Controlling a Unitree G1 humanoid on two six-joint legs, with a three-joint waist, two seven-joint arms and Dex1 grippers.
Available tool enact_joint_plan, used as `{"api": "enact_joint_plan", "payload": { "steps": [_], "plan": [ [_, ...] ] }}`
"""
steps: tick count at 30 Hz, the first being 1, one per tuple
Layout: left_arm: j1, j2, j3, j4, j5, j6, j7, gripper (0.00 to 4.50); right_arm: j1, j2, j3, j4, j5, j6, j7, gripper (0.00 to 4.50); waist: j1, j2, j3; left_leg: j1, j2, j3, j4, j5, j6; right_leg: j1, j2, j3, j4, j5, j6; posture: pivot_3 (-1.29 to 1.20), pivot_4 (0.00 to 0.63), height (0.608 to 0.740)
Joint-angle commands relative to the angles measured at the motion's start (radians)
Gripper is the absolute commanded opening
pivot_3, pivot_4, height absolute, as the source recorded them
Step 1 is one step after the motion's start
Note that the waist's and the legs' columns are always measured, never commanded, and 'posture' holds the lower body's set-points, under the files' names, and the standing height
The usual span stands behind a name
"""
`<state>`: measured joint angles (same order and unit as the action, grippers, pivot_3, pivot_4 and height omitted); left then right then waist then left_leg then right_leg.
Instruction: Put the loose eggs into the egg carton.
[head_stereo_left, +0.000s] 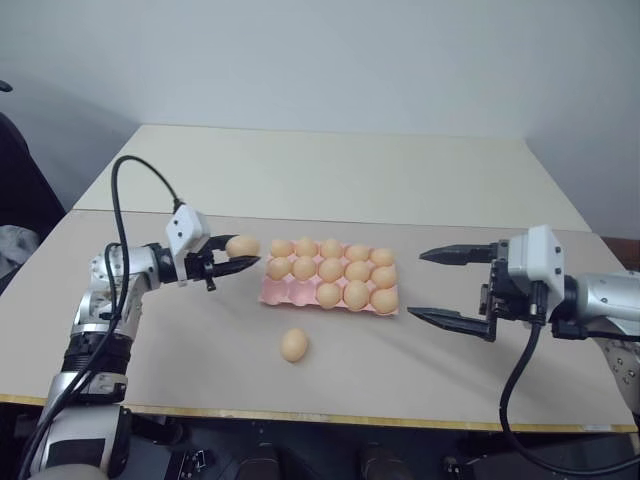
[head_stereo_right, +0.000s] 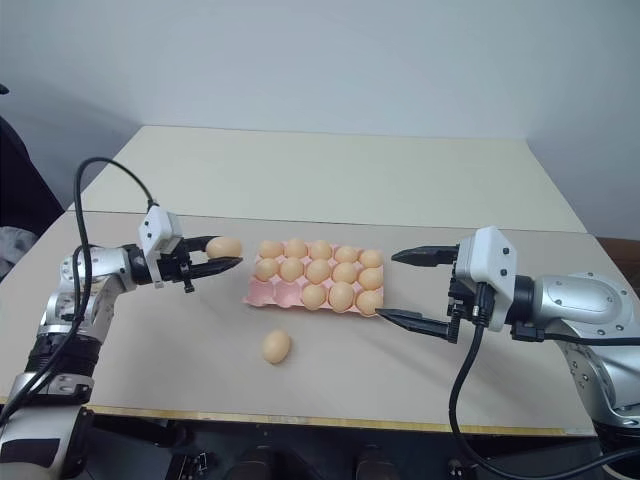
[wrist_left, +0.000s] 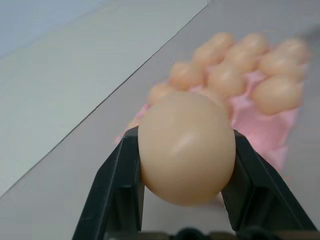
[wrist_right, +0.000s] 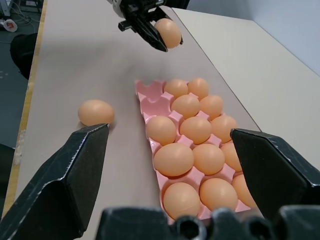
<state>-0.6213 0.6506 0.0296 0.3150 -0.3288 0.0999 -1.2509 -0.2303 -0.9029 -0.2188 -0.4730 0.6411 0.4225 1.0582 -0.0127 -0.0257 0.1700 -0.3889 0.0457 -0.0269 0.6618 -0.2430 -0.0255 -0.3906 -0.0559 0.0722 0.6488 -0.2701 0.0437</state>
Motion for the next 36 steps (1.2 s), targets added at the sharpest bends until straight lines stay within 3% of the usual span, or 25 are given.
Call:
{"api": "enact_joint_plan", "payload": {
  "steps": [1,10,18,19,26,36],
  "plan": [
    [-0.013,-0.045,-0.043,-0.05,-0.03,0.047,-0.026,1.93,-0.013,0.0,-0.018,-0.023,0.006,-0.008,-0.014,4.5,-0.001,0.0,0.0,0.0,0.0,0.0,0.0,0.0,0.0,0.0,0.0,0.0,0.0,0.0,0.0,0.0,0.15,0.74],
    [-0.043,-0.118,-0.136,0.012,0.057,-0.002,-0.01,1.93,0.007,-0.007,-0.04,-0.052,0.017,0.003,-0.038,4.5,-0.005,0.0,0.0,0.0,0.0,0.0,0.0,0.0,0.0,0.0,0.0,0.0,0.0,0.0,0.0,0.0,0.15,0.74],
    [-0.041,-0.132,-0.144,0.017,0.078,-0.014,0.004,4.34,0.006,-0.008,-0.037,-0.048,0.018,-0.001,-0.039,4.5,-0.002,0.0,0.0,0.0,0.0,0.0,0.0,0.0,0.0,0.0,0.0,0.0,0.0,0.0,0.0,0.0,0.15,0.74],
    [-0.039,-0.129,-0.14,0.011,0.076,-0.009,0.008,4.48,0.005,-0.008,-0.036,-0.046,0.018,-0.002,-0.038,4.5,-0.002,0.0,0.0,0.0,0.0,0.0,0.0,0.0,0.0,0.0,0.0,0.0,0.0,0.0,0.0,0.0,0.15,0.74],
    [-0.012,-0.078,-0.089,-0.041,0.046,0.006,0.02,4.48,-0.009,-0.001,-0.019,-0.039,0.015,-0.004,-0.038,4.5,-0.006,0.0,0.0,0.0,0.0,0.0,0.0,0.0,0.0,0.0,0.0,0.0,0.0,0.0,0.0,0.0,0.15,0.74],
    [0.174,0.21,0.203,-0.263,-0.242,0.231,-0.128,4.48,-0.024,-0.004,-0.022,-0.002,0.05,0.008,-0.003,4.5,-0.014,0.0,0.0,0.0,0.001,0.0,0.0,0.0,0.0,0.0,0.0,0.0,0.0,0.0,0.0,0.0,0.15,0.74]
  ]
}}
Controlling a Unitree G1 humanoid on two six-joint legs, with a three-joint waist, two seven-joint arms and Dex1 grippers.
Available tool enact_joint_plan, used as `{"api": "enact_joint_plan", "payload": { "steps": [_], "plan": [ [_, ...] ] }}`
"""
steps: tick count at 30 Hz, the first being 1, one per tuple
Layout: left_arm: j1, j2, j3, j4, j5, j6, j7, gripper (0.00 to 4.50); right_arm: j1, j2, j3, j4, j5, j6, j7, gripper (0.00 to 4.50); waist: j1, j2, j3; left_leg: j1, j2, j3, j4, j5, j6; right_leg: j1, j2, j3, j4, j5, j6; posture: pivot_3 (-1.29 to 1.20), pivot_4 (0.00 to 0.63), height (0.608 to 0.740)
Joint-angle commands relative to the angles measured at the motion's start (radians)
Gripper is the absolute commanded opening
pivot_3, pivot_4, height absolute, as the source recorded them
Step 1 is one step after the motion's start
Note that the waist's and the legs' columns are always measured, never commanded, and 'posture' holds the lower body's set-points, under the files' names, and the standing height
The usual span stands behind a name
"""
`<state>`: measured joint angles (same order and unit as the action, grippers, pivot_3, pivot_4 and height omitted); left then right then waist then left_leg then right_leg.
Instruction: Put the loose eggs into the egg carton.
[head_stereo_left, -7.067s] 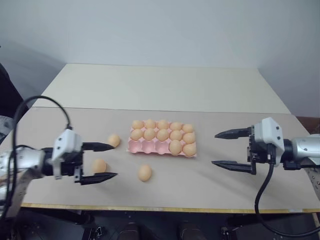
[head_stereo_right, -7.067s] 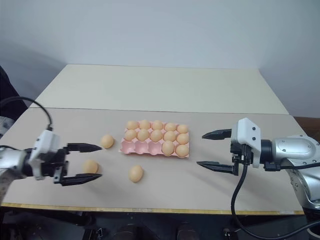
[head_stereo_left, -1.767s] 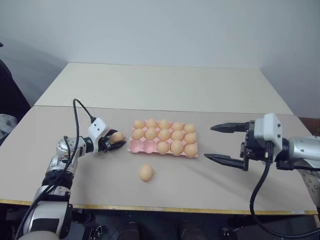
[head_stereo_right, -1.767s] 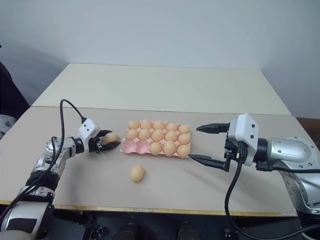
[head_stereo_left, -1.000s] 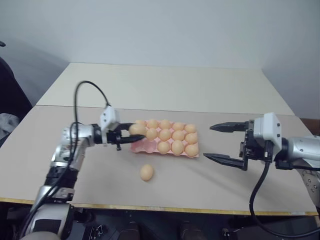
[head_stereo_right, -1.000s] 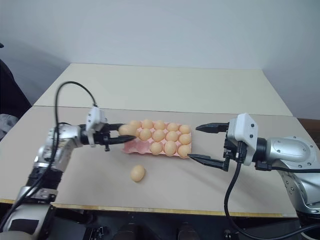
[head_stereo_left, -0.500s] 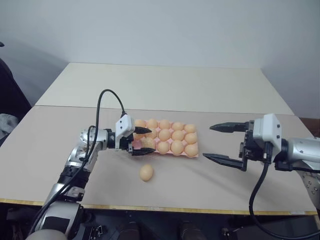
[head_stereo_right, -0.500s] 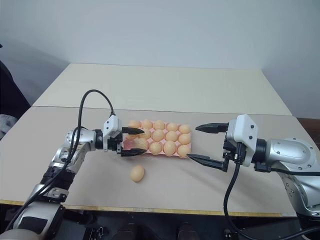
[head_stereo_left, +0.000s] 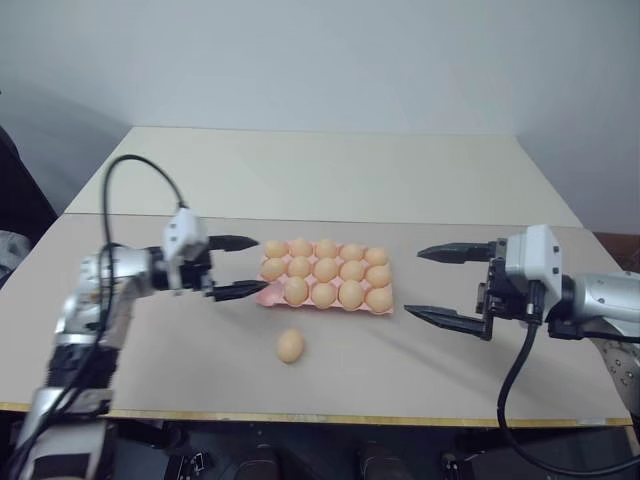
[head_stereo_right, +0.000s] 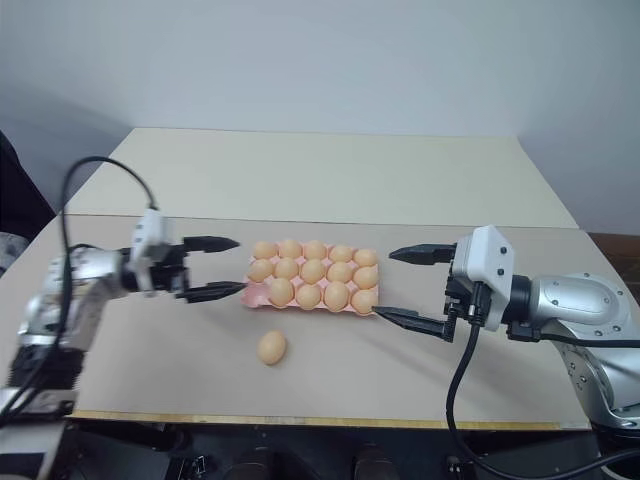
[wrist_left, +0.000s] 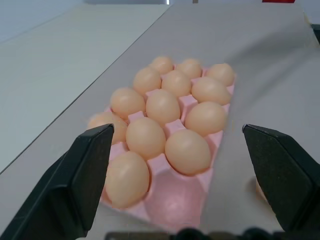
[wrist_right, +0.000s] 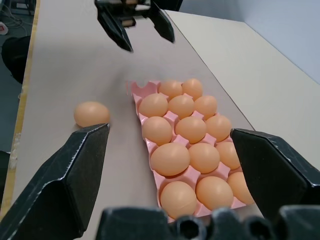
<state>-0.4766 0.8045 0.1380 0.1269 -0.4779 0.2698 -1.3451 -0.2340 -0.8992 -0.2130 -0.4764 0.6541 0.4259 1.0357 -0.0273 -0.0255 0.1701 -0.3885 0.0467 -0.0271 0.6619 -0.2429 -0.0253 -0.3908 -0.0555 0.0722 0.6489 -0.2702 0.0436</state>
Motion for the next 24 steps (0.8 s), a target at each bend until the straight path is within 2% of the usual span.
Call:
{"api": "enact_joint_plan", "payload": {
  "steps": [1,5,7,11,17,24],
  "plan": [
    [0.064,0.087,0.13,-0.093,-0.114,0.073,-0.051,4.48,-0.021,-0.011,-0.028,0.009,0.037,0.004,0.029,4.5,0.0,0.0,0.0,0.0,0.0,0.0,0.0,0.0,0.0,0.0,0.0,0.0,0.0,0.0,0.0,0.0,0.15,0.74],
    [0.214,0.17,0.266,-0.181,-0.194,0.136,-0.09,4.48,-0.028,-0.023,-0.035,0.032,0.058,0.013,0.067,4.5,0.003,0.0,0.0,0.0,0.0,0.0,0.0,0.0,0.0,0.0,0.0,0.0,-0.001,0.0,0.0,0.0,0.15,0.74],
    [0.279,0.178,0.322,-0.233,-0.236,0.178,-0.074,4.48,-0.029,-0.032,-0.041,0.042,0.075,0.025,0.087,4.5,0.005,0.0,0.0,0.0,0.001,0.0,0.0,0.0,0.0,0.0,0.0,0.0,-0.001,0.0,0.0,0.0,0.15,0.74],
    [0.39,0.184,0.389,-0.3,-0.236,0.178,-0.061,4.48,-0.029,-0.047,-0.053,0.057,0.089,0.031,0.117,4.5,0.012,0.0,0.0,0.001,0.001,0.001,0.0,0.0,0.0,0.0,0.0,0.0,0.0,0.0,0.0,0.0,0.15,0.74],
    [0.445,0.158,0.402,-0.366,-0.235,0.16,-0.014,4.48,-0.035,-0.053,-0.05,0.063,0.087,0.03,0.122,4.5,0.012,0.0,0.0,0.001,0.001,0.001,0.0,0.0,0.0,0.0,0.0,0.0,-0.001,0.0,0.0,0.0,0.15,0.74],
    [0.444,0.167,0.356,-0.37,-0.22,0.132,-0.028,4.48,-0.046,-0.057,-0.044,0.067,0.083,0.029,0.127,4.5,0.012,0.0,0.0,0.001,0.001,0.001,0.0,0.0,0.0,0.0,0.0,0.0,-0.001,0.0,0.0,0.0,0.15,0.74]
  ]
}}
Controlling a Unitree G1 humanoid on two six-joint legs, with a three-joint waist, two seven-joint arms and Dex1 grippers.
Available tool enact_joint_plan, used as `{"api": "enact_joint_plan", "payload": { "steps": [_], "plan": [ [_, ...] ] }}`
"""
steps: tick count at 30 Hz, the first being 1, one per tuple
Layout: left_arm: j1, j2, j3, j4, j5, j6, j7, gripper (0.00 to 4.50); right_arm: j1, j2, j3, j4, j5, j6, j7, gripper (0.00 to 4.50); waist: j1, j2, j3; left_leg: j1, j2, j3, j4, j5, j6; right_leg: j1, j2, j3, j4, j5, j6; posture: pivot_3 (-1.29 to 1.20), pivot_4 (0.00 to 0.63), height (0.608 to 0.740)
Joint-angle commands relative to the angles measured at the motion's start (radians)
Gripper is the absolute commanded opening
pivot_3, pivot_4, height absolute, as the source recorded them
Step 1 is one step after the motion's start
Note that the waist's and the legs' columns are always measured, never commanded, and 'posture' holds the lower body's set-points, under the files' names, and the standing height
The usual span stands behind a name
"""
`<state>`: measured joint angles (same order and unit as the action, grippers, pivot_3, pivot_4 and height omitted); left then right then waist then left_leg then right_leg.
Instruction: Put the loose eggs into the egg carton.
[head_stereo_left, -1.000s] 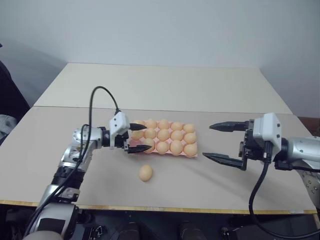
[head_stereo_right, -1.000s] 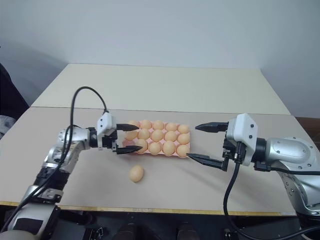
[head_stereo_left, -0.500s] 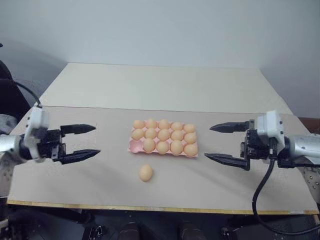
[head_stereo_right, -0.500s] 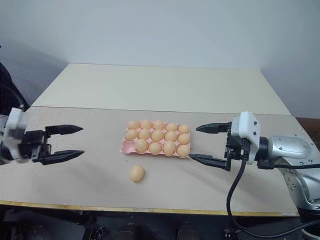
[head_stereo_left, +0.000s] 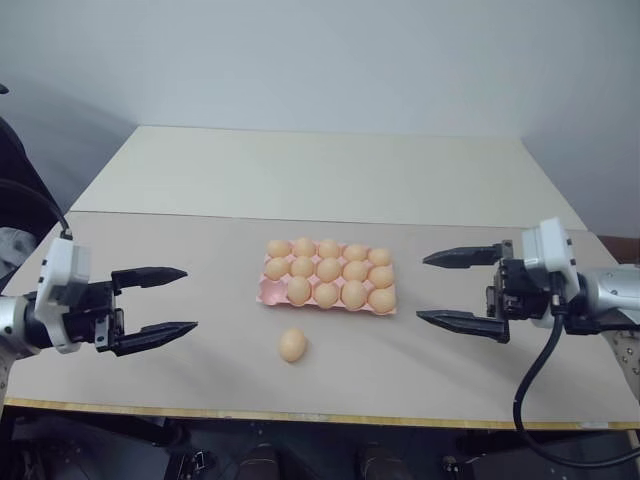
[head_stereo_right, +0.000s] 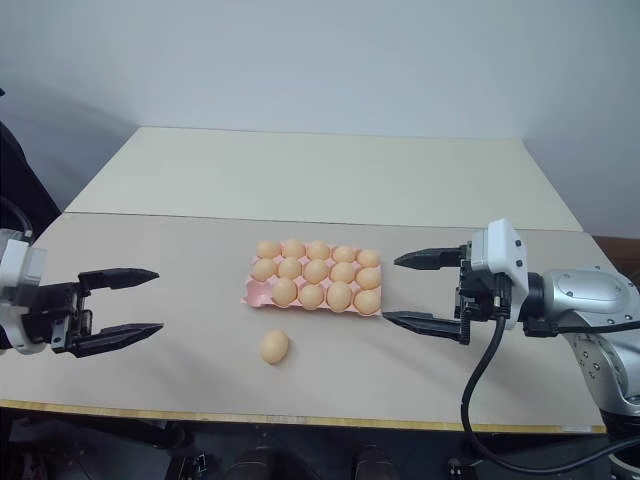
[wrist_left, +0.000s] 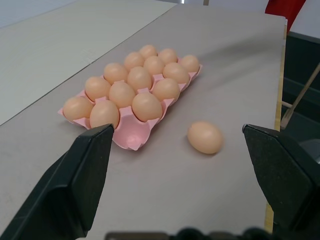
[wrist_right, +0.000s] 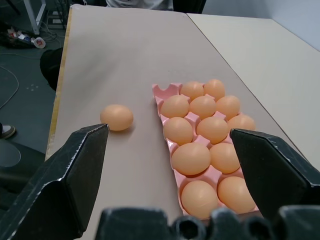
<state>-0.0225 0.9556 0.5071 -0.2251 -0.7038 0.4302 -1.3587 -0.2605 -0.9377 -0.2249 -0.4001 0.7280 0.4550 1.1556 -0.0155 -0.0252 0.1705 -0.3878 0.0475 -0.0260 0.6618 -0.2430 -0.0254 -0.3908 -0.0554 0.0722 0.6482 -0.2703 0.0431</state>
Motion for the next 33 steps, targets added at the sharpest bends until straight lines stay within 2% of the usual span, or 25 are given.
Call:
{"api": "enact_joint_plan", "payload": {
  "steps": [1,3,7,14,25,33],
  "plan": [
    [-0.016,0.016,-0.025,-0.018,0.01,-0.038,-0.017,4.48,-0.021,-0.019,-0.031,-0.009,0.009,0.0,0.007,4.5,0.0,0.0,0.0,0.0,0.0,0.0,0.0,0.0,0.0,0.0,0.0,0.0,0.0,0.0,0.0,0.0,0.15,0.74],
    [-0.041,0.01,-0.076,-0.022,0.025,-0.054,-0.02,4.48,-0.023,-0.019,-0.029,-0.009,0.007,0.0,0.006,4.5,0.0,0.0,0.0,0.0,0.0,0.0,0.0,0.0,0.0,0.0,0.0,0.0,0.0,0.0,0.0,0.0,0.15,0.74],
    [-0.122,-0.028,-0.275,-0.008,0.117,-0.143,-0.065,4.48,-0.036,-0.014,-0.016,-0.01,0.005,0.0,0.001,4.5,0.006,0.0,0.0,0.0,-0.001,0.0,0.0,0.0,0.0,0.001,0.0,0.0,0.0,0.0,0.0,0.0,0.15,0.74],
    [-0.273,-0.162,-0.545,0.139,0.336,-0.363,-0.07,4.48,-0.04,-0.008,-0.011,-0.027,0.003,0.002,-0.019,4.5,0.002,0.0,0.0,-0.001,-0.001,0.0,0.0,0.0,0.0,0.0,0.0,0.0,0.0,0.0,0.0,0.0,0.15,0.74],
    [-0.371,-0.291,-0.683,0.353,0.473,-0.576,-0.059,4.48,0.013,-0.015,-0.05,-0.078,0.017,0.012,-0.054,4.5,0.002,0.0,0.0,-0.001,-0.001,0.0,0.0,0.0,0.0,0.0,0.0,0.0,0.0,0.0,0.0,0.0,0.15,0.74],
    [-0.376,-0.326,-0.715,0.421,0.544,-0.663,-0.013,4.48,0.023,-0.009,-0.05,-0.088,0.013,0.008,-0.062,4.5,0.001,0.0,0.0,-0.001,-0.001,0.0,0.0,0.0,0.0,0.0,0.0,0.0,0.0,0.0,0.0,0.0,0.15,0.74]
  ]
}}
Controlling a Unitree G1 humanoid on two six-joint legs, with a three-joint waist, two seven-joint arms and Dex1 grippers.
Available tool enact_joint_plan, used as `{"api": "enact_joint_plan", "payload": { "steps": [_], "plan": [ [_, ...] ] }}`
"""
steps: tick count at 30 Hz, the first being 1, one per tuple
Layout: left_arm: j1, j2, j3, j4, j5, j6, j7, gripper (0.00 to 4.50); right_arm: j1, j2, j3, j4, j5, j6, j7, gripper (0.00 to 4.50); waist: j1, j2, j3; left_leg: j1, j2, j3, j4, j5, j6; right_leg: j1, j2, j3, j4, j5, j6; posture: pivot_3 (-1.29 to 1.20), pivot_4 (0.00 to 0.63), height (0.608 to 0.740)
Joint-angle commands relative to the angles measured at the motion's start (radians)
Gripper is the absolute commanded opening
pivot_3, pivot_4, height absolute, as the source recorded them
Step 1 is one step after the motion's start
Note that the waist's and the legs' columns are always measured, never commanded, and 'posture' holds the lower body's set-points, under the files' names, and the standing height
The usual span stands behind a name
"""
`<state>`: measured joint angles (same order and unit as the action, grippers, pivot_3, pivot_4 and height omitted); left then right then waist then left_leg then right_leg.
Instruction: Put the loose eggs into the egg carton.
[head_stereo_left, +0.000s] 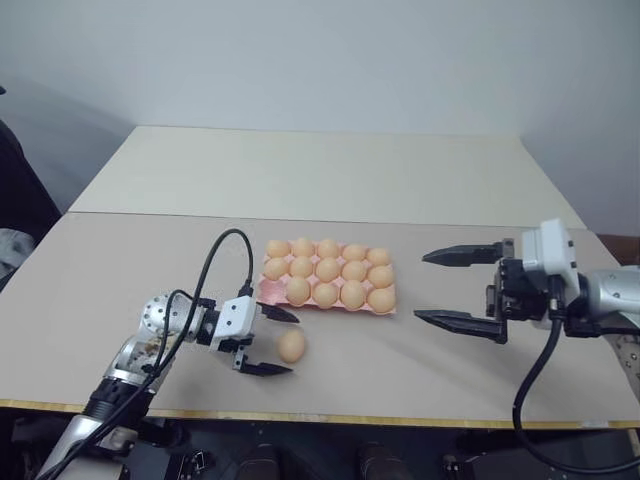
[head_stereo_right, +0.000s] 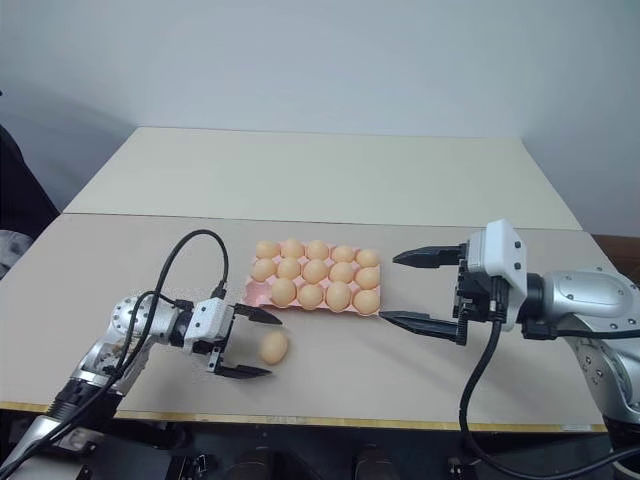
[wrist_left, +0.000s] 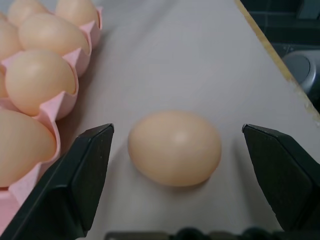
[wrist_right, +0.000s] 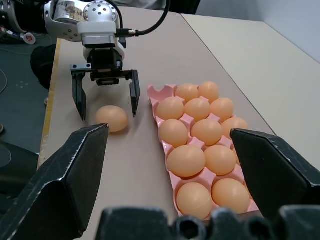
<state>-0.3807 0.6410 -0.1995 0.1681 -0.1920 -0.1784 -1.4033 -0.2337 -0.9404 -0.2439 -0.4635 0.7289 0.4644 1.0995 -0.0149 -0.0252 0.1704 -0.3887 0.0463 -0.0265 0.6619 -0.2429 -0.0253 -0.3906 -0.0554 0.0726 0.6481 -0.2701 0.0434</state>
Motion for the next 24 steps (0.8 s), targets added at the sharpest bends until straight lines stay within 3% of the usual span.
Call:
{"api": "enact_joint_plan", "payload": {
  "steps": [1,7,14,20,24],
  "plan": [
    [-0.024,-0.015,-0.01,0.039,0.036,-0.062,0.032,4.08,-0.005,-0.005,-0.029,-0.025,0.012,-0.002,-0.006,4.5,0.001,0.0,0.0,0.0,0.0,0.0,0.0,0.0,0.0,0.0,0.0,0.0,0.0,0.0,0.0,0.0,0.15,0.74],
    [-0.033,-0.015,-0.005,0.055,0.027,-0.08,0.033,2.35,-0.016,-0.002,-0.021,-0.018,0.01,-0.004,-0.008,4.5,0.0,0.0,0.0,0.0,0.0,0.0,0.0,0.0,0.0,0.0,0.0,0.0,0.0,0.0,0.0,0.0,0.15,0.74],
    [-0.004,0.031,0.105,-0.024,-0.099,0.024,0.053,2.35,-0.005,0.0,-0.023,-0.022,0.01,-0.005,-0.013,4.5,-0.002,0.0,0.0,0.0,0.0,0.0,0.0,0.0,0.0,0.0,0.0,0.0,0.0,0.0,0.0,0.0,0.15,0.74],
    [0.013,0.018,0.228,-0.122,-0.117,0.294,0.334,2.35,0.001,0.007,-0.021,-0.023,0.006,-0.01,-0.017,4.5,0.001,0.0,0.0,0.0,0.0,0.0,0.0,0.0,0.0,0.0,0.0,0.0,0.0,0.0,0.0,0.0,0.15,0.74],
    [0.022,0.0,0.243,-0.157,-0.09,0.387,0.459,2.35,-0.007,0.014,-0.013,-0.02,0.002,-0.013,-0.019,4.5,0.001,0.0,0.0,0.0,0.0,-0.001,0.0,0.0,0.0,0.0,0.0,0.0,0.0,0.0,0.0,0.0,0.15,0.74]
  ]
}}
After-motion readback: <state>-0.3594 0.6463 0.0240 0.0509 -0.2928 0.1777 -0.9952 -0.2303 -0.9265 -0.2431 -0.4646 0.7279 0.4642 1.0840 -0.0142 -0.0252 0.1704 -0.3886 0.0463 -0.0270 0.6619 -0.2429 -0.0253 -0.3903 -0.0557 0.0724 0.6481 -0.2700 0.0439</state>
